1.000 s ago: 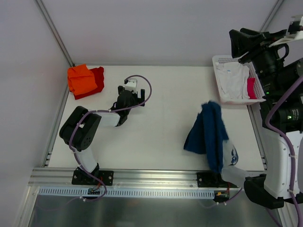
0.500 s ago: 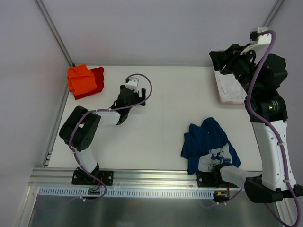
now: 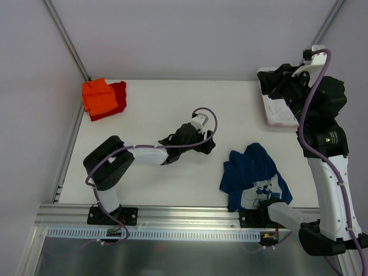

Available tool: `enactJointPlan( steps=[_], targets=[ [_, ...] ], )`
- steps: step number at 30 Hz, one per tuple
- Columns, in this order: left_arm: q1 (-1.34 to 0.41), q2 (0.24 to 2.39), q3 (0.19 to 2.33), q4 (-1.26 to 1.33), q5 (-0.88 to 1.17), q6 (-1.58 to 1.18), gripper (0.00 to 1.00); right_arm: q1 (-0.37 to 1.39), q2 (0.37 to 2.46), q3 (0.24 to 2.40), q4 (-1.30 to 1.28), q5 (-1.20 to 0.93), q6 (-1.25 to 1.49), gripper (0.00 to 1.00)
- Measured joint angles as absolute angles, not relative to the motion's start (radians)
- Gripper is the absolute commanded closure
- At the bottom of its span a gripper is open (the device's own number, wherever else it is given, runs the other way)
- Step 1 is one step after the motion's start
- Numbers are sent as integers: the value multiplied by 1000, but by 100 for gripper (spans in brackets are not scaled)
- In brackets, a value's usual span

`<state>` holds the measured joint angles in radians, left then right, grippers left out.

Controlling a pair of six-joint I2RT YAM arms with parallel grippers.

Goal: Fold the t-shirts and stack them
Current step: Move the tshirt to the center of the board

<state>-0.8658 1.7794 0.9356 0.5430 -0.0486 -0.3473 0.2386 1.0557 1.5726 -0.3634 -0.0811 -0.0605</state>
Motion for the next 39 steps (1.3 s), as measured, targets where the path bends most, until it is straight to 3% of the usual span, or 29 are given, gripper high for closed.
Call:
enactJointPlan(
  steps=[17,25,39],
  targets=[
    [-1028,1931,1020,526,-2,-588,48,240,1043,1572,-363,-81,-64,56],
    [-1118,1932,1020,541,-9,-650,48,240,1039,1554,-356,-82,-65,56],
    [-1118,1990,1025,546,-10,-675,51,240,1024,1535,-345,-82,-64,56]
  ],
)
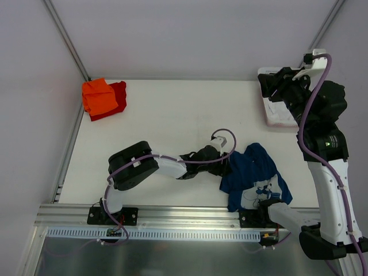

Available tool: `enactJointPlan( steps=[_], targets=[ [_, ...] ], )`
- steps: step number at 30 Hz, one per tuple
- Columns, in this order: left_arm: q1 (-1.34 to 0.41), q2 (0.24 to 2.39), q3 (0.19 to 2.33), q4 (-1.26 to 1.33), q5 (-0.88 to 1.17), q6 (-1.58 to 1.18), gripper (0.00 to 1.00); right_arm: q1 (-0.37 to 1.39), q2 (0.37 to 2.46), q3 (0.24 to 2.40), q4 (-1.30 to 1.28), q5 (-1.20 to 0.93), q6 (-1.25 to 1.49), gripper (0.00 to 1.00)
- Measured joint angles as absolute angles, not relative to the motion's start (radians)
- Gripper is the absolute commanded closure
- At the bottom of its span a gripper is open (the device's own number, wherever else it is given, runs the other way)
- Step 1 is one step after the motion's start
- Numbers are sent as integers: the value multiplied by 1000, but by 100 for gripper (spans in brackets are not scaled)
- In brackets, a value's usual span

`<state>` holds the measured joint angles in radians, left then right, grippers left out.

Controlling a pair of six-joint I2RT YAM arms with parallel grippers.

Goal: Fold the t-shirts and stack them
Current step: Move the tshirt to the center of the board, then flatten out the tshirt

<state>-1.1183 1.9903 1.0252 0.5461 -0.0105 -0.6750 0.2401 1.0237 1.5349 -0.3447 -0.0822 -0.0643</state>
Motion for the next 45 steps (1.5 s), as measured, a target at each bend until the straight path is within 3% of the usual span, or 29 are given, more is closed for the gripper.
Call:
enactJointPlan(
  steps=[10,14,23,29,36,45],
  targets=[
    [-1119,1995,1034,538,-29,-691,94,240,1015,1507,-329,-84,-64,56],
    [-1119,1995,1036,524,-57,-688,100,240,1013,1493,-321,-86,-63,56],
    [-1119,1866,1034,387,-173,-629,100,240,1013,1464,-317,-86,-63,56],
    [-1085,1582,1008,261,-318,-556,100,240,1013,1433,-308,-87,-60,56],
    [-907,1207,839,137,-478,-547,100,240,1021,1397,-293,-85,-60,57],
    [-769,947,754,-67,-657,-536,100,240,1046,1343,-272,-66,-59,57]
  ],
)
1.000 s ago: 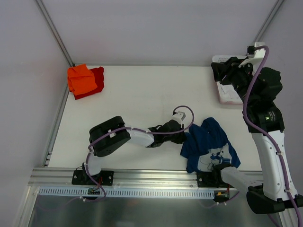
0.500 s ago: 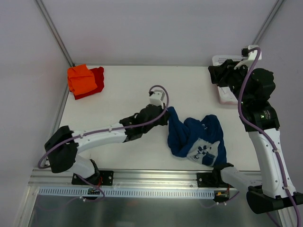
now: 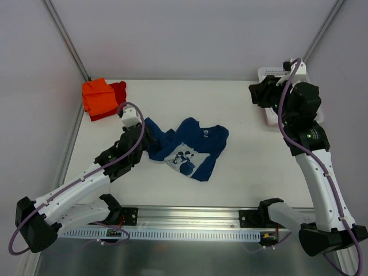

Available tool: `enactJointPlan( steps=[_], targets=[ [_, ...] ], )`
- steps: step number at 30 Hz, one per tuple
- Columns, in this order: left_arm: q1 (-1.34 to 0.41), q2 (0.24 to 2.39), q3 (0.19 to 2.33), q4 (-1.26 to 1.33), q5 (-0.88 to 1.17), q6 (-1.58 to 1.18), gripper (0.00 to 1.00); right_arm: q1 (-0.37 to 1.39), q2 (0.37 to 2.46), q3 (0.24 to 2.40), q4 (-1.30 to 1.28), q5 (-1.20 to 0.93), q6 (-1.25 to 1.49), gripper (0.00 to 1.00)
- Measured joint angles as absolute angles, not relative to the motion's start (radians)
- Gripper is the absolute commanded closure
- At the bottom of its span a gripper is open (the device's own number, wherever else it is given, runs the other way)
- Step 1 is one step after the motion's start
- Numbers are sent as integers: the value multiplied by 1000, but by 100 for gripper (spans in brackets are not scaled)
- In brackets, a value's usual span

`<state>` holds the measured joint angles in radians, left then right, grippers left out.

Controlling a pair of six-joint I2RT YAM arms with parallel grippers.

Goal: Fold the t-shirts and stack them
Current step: Flatten out the tshirt

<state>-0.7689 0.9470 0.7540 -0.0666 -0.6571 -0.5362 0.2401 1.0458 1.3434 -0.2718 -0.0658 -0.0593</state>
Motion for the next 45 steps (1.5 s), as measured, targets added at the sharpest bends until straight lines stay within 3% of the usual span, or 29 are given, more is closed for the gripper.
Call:
enactJointPlan(
  steps=[9,22,27,32,45],
  targets=[
    [-742,925,817,-181,-662,-481,100,240,1056,1259,-233,-68,-32,59],
    [-748,1227,1822,-252,-417,-140,100,240,1134,1008,-156,-107,63,61],
    [-748,1255,2053,-261,-294,-71,100,240,1134,1005,-114,-113,70,61],
    [-748,1247,2136,-275,-209,-41,100,242,1149,999,-78,-121,83,61],
    [-748,1253,2119,-319,-183,-32,100,331,1252,983,-10,-144,106,57]
  ],
)
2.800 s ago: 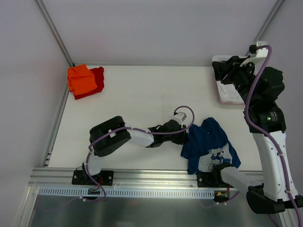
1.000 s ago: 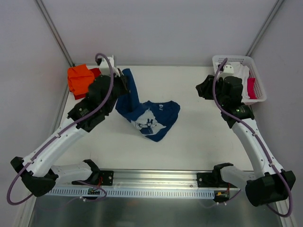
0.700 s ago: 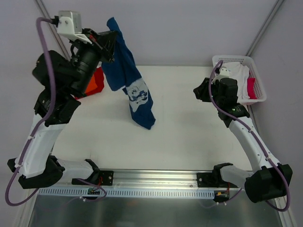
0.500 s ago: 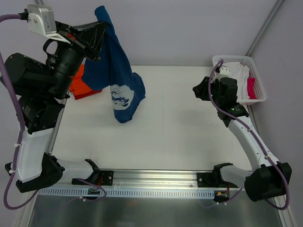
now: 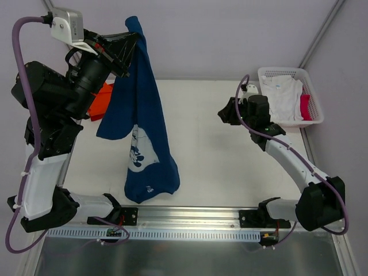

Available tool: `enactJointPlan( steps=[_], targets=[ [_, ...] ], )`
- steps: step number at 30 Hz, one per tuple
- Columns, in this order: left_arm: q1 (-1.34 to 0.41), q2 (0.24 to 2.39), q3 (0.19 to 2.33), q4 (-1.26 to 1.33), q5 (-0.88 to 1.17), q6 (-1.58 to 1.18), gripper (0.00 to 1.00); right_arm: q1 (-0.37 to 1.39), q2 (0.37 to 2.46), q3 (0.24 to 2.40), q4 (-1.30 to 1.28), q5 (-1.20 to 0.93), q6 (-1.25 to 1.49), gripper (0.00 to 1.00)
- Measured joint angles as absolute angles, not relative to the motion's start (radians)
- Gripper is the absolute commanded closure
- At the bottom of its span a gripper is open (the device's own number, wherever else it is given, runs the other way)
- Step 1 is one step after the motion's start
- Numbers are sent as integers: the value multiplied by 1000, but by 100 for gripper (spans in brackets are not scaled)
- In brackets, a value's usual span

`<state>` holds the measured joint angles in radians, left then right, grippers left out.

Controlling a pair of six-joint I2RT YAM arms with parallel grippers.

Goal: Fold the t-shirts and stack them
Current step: Flatten out the tshirt

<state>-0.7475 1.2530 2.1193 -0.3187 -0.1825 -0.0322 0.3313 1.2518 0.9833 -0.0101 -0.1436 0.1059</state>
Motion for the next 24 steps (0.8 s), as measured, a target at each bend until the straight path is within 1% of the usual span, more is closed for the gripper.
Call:
enactJointPlan(
  steps=[5,9,11,12,13,17,21,24],
  targets=[
    [-748,1265,2119,-326,-183,-16,100,459,1343,974,14,-138,107,55],
    [-748,1265,2119,-334,-183,-3,100,553,1358,914,27,-128,115,53],
    [-748,1263,2119,-337,-183,3,100,579,1357,881,36,-117,123,48],
    [-748,1263,2119,-338,-183,4,100,585,1355,864,41,-112,126,48],
    [-748,1262,2119,-339,-183,9,100,589,1351,848,44,-109,131,44],
    [-748,1256,2115,-340,-183,16,100,616,1338,810,60,-93,155,35],
    [-748,1254,2112,-341,-183,17,100,674,1349,808,100,-85,173,33],
    [-748,1254,2111,-345,-183,17,100,727,1398,816,130,-81,183,32]
  ],
)
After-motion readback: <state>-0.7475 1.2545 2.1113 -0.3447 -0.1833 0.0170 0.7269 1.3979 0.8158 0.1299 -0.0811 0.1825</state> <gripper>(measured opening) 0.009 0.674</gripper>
